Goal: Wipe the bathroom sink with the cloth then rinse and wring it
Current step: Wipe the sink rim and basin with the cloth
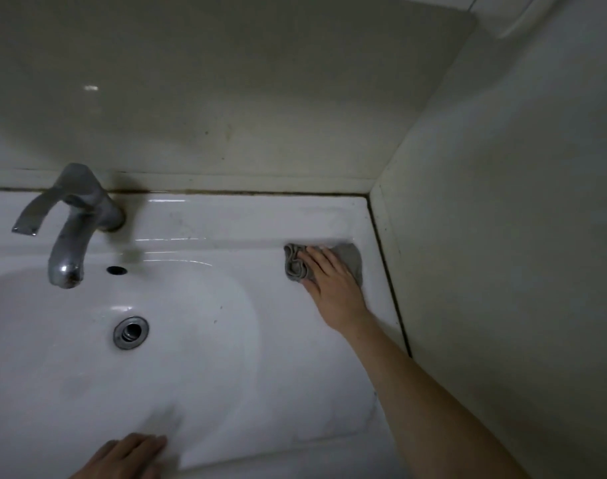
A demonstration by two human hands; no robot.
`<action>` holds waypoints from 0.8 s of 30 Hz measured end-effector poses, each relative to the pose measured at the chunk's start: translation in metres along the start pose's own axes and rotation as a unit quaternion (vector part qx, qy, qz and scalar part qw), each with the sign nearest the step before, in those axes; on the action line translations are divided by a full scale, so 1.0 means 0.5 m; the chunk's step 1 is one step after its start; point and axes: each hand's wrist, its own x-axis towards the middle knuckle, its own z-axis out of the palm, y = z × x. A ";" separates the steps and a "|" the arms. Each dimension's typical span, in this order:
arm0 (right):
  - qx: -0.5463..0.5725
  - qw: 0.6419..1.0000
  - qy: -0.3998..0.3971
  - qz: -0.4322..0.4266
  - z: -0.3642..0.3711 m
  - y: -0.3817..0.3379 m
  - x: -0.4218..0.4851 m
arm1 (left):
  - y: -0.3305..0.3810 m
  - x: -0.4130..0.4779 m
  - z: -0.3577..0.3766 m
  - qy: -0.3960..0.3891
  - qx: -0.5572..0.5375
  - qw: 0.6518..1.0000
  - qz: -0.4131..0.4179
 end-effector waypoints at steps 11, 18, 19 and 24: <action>0.137 0.979 -0.015 0.151 0.010 -0.104 -0.297 | 0.037 -0.006 -0.044 -0.039 -0.025 0.996 -0.076; 0.134 0.977 -0.007 0.164 -0.002 -0.108 -0.268 | 0.058 -0.004 -0.064 -0.068 -0.011 0.993 -0.100; 0.120 0.980 0.004 0.157 0.000 -0.092 -0.222 | 0.060 -0.006 -0.067 -0.070 -0.003 0.992 -0.102; 0.091 0.983 0.015 0.156 -0.008 -0.043 -0.015 | 0.072 -0.008 -0.078 -0.083 0.035 0.988 -0.126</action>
